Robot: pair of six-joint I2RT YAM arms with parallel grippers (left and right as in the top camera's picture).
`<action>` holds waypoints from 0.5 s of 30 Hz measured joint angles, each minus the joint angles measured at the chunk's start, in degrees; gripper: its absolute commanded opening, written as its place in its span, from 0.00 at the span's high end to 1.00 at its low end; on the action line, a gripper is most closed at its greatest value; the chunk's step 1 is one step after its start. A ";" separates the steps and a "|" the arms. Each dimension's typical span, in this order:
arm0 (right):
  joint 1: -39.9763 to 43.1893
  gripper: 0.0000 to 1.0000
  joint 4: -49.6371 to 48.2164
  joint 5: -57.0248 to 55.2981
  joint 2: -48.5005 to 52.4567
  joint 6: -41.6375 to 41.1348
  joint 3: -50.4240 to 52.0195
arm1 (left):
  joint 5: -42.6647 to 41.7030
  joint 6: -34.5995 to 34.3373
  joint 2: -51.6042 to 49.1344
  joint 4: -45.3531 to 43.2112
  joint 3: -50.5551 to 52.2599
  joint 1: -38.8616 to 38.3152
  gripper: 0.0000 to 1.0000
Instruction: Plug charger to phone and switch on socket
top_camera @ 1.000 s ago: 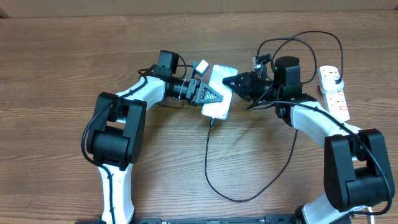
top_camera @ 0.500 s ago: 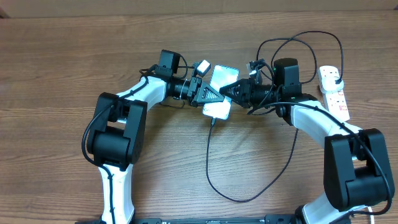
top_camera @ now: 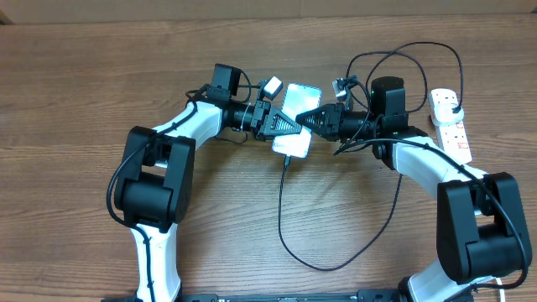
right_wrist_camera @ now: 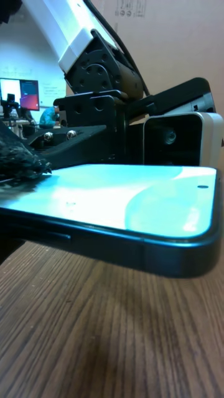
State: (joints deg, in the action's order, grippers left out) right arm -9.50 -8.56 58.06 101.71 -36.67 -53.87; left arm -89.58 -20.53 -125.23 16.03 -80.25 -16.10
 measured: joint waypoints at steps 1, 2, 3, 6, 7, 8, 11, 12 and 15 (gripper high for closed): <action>-0.02 0.83 -0.02 0.00 0.00 0.04 0.00 | 0.00 -0.13 0.09 0.02 0.00 0.00 0.96; 0.00 0.86 -0.07 -0.04 0.02 0.02 0.00 | 0.00 -0.13 0.09 0.02 0.00 0.00 0.96; 0.11 0.90 0.00 0.02 0.04 -0.35 0.00 | 0.00 -0.09 0.09 -0.09 0.00 0.02 0.96; 0.55 0.95 -0.13 0.74 0.09 -1.22 0.00 | -0.02 0.57 0.20 -0.63 0.00 0.00 0.96; 0.74 0.96 -0.24 1.14 0.09 -1.51 0.00 | -0.04 0.90 0.26 -0.68 -0.04 0.00 0.96; 0.81 0.96 -0.39 1.53 0.09 -1.60 0.00 | -0.02 1.05 0.39 -0.68 -0.04 -0.07 0.96; 0.83 0.96 -0.48 1.77 0.09 -1.68 0.00 | -0.02 1.18 0.52 -0.61 -0.04 -0.04 0.92; 0.83 0.96 -0.48 1.77 0.09 -1.68 0.00 | -0.02 1.18 0.52 -0.59 -0.04 -0.07 0.90; 0.83 0.96 -0.70 1.84 0.09 -1.62 0.00 | 0.00 1.09 0.50 -0.42 -0.04 -0.11 0.80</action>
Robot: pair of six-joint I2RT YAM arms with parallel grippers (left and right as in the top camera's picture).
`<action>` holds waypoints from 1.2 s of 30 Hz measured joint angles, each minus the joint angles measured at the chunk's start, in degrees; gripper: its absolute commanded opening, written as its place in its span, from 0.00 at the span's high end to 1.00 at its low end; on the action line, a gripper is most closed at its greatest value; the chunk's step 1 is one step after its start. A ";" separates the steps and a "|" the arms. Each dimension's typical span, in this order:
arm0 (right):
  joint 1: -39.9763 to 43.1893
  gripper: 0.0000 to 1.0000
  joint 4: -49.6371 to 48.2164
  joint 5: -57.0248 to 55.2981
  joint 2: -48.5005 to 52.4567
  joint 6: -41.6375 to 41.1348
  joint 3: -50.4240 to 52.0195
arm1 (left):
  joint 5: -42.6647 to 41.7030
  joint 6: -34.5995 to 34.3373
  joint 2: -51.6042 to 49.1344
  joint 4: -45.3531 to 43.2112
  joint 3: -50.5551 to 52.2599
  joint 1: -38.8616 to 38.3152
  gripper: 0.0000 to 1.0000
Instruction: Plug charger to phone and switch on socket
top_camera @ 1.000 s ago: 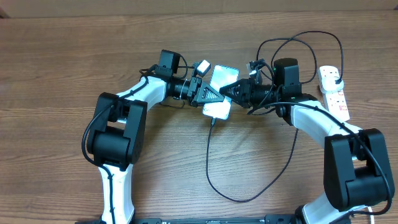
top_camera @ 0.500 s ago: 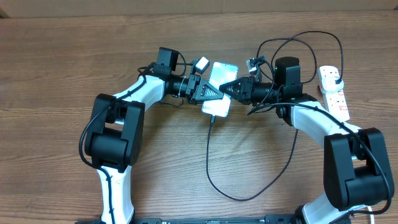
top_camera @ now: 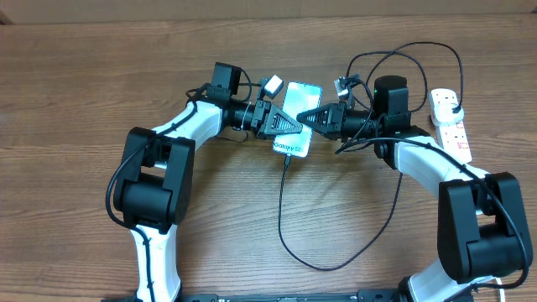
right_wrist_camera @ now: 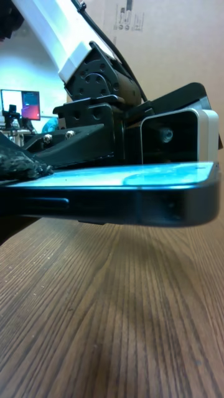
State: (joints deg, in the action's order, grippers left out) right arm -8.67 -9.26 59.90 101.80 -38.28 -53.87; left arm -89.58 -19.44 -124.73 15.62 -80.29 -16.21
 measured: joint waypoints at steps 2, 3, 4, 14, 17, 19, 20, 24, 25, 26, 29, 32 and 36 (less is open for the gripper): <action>-0.07 0.96 -0.20 0.07 0.00 0.52 0.00 | 0.20 -0.57 0.00 0.44 0.02 0.00 0.75; -0.11 0.96 -0.22 0.02 0.00 0.83 0.00 | 0.33 -0.96 0.00 0.63 0.02 0.00 0.70; -0.11 0.96 -0.22 -0.15 0.00 0.96 0.00 | 0.39 -1.20 0.00 0.61 0.02 0.00 0.64; -0.09 0.96 -0.20 -1.66 0.00 1.92 0.00 | 0.24 -2.21 0.00 -0.42 0.09 -0.31 0.01; -0.09 0.96 0.31 -1.77 0.00 1.95 0.00 | 0.72 -2.73 0.00 -0.66 0.09 -0.17 0.00; -0.11 0.96 1.27 -1.84 0.00 2.05 0.00 | 1.42 -2.71 0.00 -0.68 0.09 0.26 0.00; -0.09 0.96 2.12 -1.86 0.00 2.08 0.00 | 1.90 -2.71 0.00 -0.66 0.11 0.48 0.00; -0.09 0.96 5.40 -1.88 0.00 2.25 0.00 | 3.98 -2.73 0.00 -0.66 0.09 2.40 0.00; -0.11 0.96 6.27 -1.99 0.00 2.29 0.00 | 4.42 -2.73 0.00 -0.63 0.11 3.26 0.00; -0.09 0.96 7.32 -2.32 0.00 2.32 0.00 | 4.63 -2.71 0.00 -0.59 0.09 4.09 0.00; -0.11 0.96 11.02 -4.33 0.00 2.78 0.00 | 5.25 -2.73 0.00 -0.52 0.09 6.84 0.01; -0.09 0.96 14.84 -6.69 0.00 4.22 0.00 | 5.53 -2.73 0.00 -0.48 0.09 8.59 0.00; -0.11 0.96 19.80 -10.45 0.00 6.84 -0.02 | 5.84 -2.71 0.00 -0.46 0.09 10.27 0.00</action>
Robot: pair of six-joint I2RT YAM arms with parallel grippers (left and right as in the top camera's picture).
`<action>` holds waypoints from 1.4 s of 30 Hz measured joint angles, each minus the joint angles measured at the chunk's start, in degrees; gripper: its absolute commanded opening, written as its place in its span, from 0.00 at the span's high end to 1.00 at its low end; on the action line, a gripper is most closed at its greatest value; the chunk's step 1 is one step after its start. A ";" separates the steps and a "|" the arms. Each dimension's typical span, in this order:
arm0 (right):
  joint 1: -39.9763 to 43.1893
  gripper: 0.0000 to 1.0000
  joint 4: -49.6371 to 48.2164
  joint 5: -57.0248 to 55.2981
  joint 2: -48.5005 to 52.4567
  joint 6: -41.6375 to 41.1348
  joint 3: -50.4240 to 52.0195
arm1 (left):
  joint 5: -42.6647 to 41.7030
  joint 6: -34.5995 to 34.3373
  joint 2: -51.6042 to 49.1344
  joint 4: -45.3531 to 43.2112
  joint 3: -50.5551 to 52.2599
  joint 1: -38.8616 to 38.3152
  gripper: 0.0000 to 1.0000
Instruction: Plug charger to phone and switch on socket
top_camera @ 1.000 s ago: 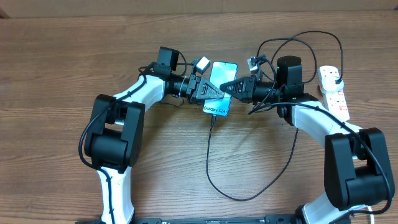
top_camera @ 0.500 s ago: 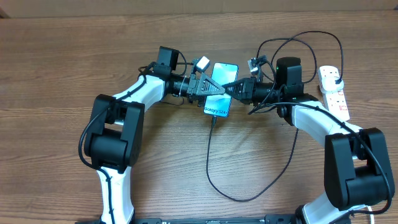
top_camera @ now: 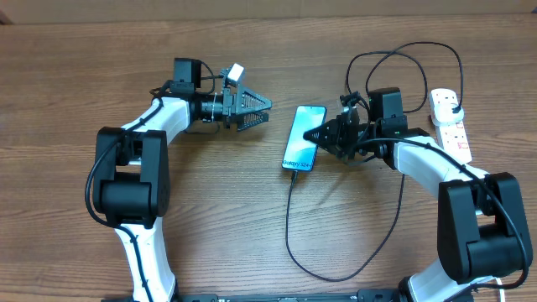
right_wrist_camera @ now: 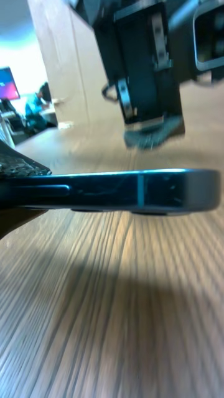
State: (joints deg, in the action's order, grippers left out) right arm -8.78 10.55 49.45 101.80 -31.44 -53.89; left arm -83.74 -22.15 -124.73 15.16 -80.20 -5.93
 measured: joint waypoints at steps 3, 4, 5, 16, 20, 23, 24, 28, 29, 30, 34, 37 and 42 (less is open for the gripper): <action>0.02 0.96 4.31 -3.78 0.00 1.49 0.00 | 0.04 -0.02 0.00 0.00 0.00 0.20 0.01; 0.00 0.96 5.35 -4.92 0.00 1.70 0.00 | 0.02 -0.02 0.00 0.00 0.02 0.20 0.00; 0.00 0.96 6.16 -6.08 0.00 1.88 0.00 | 0.04 -0.02 0.00 0.00 0.00 0.20 0.00; 0.02 0.96 7.61 -11.85 0.00 3.15 0.00 | 5.44 -0.02 0.00 0.02 0.02 0.20 0.01; 0.00 0.96 8.90 -13.25 0.00 3.26 0.00 | 12.26 -0.02 0.00 0.02 0.02 0.20 0.00; 0.00 0.96 9.25 -13.94 0.00 3.63 0.00 | 16.11 0.00 0.00 0.02 0.02 0.20 0.00; 0.00 0.96 9.27 -14.14 0.00 3.72 0.00 | 17.59 -0.02 0.00 0.02 0.00 0.20 0.01; 0.00 0.96 9.64 -15.47 0.00 4.07 0.02 | 22.95 -0.02 0.00 0.02 0.00 0.20 0.01; 0.00 0.96 9.64 -15.87 0.00 4.11 0.02 | 24.11 -0.02 0.00 0.02 0.00 0.20 0.01; 0.00 0.96 9.62 -16.11 0.00 4.17 0.02 | 24.96 -0.02 0.00 0.02 0.00 0.20 0.01; 0.00 0.96 8.46 -16.44 0.00 4.20 0.94 | 27.10 -0.02 0.00 0.02 0.00 0.20 0.01; 0.00 0.96 7.50 -16.13 0.00 4.07 1.60 | 27.69 -0.02 0.00 0.02 0.00 0.20 0.00; 0.00 0.89 7.50 -15.76 0.00 4.00 1.88 | 28.30 -0.02 0.00 0.02 0.02 0.20 0.01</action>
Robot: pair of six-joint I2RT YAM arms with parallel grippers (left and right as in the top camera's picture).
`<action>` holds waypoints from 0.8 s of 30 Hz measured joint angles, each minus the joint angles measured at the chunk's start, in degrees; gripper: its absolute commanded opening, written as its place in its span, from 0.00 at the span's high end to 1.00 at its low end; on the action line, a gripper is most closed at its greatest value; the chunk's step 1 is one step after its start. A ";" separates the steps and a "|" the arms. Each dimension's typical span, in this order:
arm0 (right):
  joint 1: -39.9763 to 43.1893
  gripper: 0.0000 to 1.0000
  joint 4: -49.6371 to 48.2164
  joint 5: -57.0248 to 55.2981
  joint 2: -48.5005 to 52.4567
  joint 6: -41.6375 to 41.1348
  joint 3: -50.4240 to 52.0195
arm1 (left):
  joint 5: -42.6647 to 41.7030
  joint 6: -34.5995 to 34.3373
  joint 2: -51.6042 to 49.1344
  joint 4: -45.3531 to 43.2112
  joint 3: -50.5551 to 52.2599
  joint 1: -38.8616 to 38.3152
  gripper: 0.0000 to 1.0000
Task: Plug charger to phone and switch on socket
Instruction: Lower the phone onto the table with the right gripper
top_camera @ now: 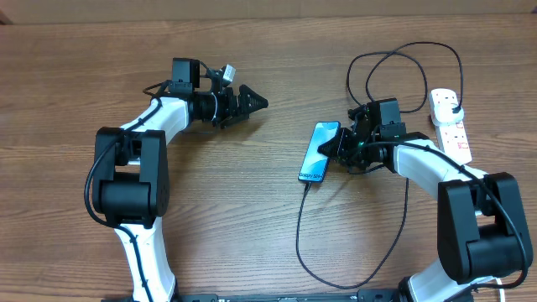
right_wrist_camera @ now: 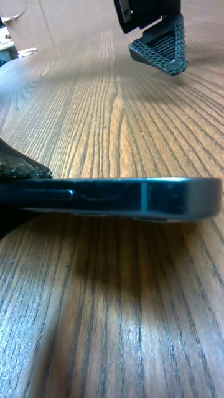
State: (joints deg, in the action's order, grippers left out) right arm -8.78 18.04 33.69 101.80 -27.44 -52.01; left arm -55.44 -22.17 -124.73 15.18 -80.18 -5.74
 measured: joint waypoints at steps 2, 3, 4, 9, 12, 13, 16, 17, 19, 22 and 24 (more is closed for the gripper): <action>0.00 0.89 0.00 -0.24 0.00 0.22 0.07 | 0.00 0.00 0.00 0.04 -0.02 0.00 0.00; 0.02 0.88 0.00 -0.42 0.00 0.24 0.17 | 0.02 0.00 0.00 0.07 -0.02 0.00 0.00; 0.02 0.87 -0.02 -0.55 0.00 0.24 0.26 | 0.02 0.02 0.00 0.09 -0.02 0.00 0.00; 0.00 0.84 -0.02 -0.70 0.00 0.24 0.50 | 0.00 0.00 0.00 0.28 -0.02 0.00 0.01; 0.00 0.83 0.00 -0.68 0.00 0.24 0.50 | 0.02 0.00 0.00 0.28 -0.02 0.00 0.00; 0.00 0.80 -0.02 -0.70 0.00 0.28 0.50 | 0.02 0.00 0.00 0.28 -0.02 0.00 0.00; 0.00 0.74 -0.02 -0.66 0.00 0.24 0.50 | 0.02 0.00 0.00 0.28 0.00 0.00 0.00; 0.00 0.72 -0.02 -0.66 0.00 0.26 0.50 | 0.02 0.00 0.00 0.28 -0.02 0.00 0.00; 0.00 0.70 -0.02 -0.70 0.00 0.37 0.50 | 0.02 0.00 0.00 0.31 -0.02 0.00 0.00; 0.00 0.69 -0.02 -0.79 0.00 0.46 0.50 | 0.02 0.00 0.00 0.31 -0.02 0.00 0.00; 0.00 0.68 -0.09 -0.87 0.00 0.44 0.50 | 0.02 0.00 0.00 0.31 -0.02 0.00 0.01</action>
State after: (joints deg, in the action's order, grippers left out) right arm -8.78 17.96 32.82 101.80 -27.00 -51.51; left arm -55.42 -22.17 -124.73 15.49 -80.20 -5.74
